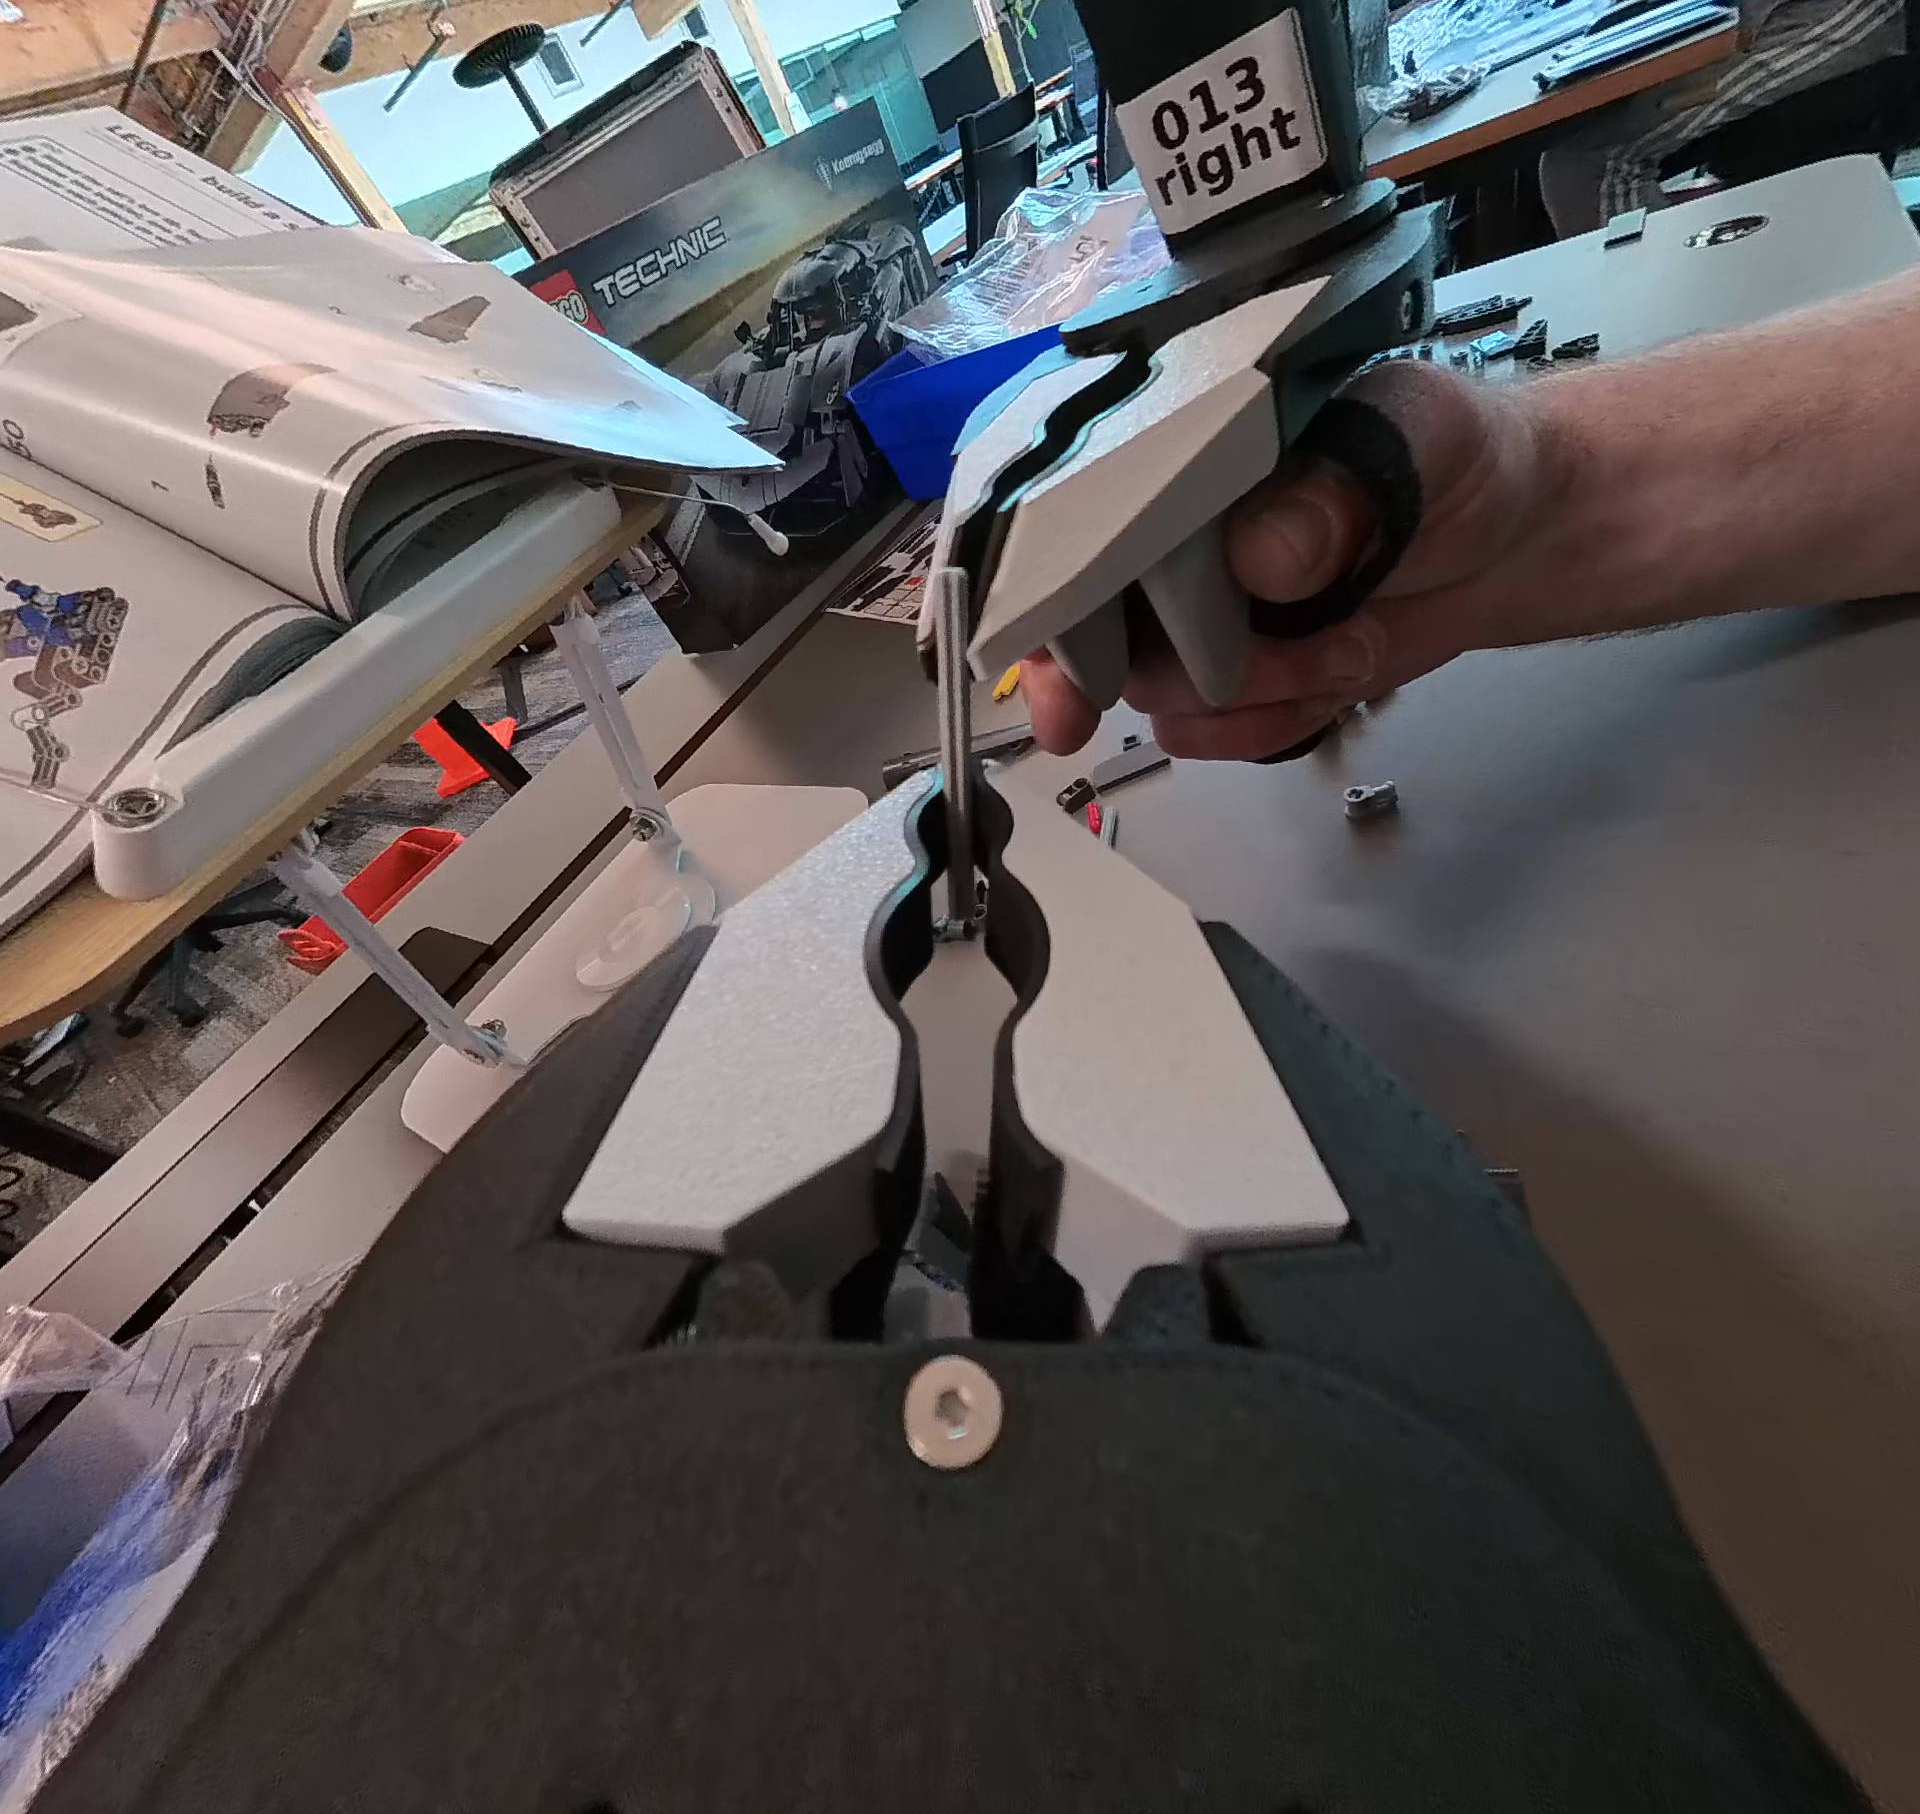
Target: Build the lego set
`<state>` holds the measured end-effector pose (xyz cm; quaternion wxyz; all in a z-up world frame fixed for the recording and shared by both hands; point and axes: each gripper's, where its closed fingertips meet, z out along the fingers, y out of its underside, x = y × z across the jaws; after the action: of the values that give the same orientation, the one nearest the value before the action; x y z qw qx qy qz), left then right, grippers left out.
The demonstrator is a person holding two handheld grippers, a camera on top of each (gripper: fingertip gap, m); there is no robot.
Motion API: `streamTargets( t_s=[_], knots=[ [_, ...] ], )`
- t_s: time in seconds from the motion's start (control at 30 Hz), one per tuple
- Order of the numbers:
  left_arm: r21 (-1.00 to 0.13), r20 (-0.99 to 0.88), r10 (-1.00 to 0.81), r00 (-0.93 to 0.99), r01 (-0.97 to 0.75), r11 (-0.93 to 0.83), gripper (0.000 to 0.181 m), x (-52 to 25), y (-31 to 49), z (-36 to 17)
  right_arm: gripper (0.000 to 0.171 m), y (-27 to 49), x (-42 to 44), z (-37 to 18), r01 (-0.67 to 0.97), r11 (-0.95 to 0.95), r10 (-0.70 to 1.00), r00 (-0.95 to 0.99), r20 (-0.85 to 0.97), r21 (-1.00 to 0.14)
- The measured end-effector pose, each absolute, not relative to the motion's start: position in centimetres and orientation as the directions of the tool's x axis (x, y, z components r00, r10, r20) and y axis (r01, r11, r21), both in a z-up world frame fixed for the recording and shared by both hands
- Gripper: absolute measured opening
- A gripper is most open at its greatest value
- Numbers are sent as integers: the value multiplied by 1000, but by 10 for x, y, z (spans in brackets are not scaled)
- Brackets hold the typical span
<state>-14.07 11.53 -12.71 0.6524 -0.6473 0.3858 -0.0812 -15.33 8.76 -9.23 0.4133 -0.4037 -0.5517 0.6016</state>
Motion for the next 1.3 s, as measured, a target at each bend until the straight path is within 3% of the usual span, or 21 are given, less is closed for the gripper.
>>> streamTargets(
  t_s=[0.17, 0.4, 0.6, 1.3],
  knots=[
    [-904, -406, -600, 689, -399, 154, 1, -140, 115, -128, 0, 88, -153, -92, -51, -45, 944, -330, -25, -998],
    [-907, -397, -620, 676, -392, 153, 18, -137, 112, -128, 0, 90, -152, -92, -53, -37, 946, -323, -18, -998],
    [-898, -418, -600, 682, -411, 158, 1, -140, 114, -128, 0, 91, -152, -93, -49, -36, 946, -322, -19, -998],
    [-905, -391, -619, 681, -406, 124, 0, -143, 114, -128, 0, 91, -153, -93, -49, 4, 956, -294, 18, -999]
  ],
)
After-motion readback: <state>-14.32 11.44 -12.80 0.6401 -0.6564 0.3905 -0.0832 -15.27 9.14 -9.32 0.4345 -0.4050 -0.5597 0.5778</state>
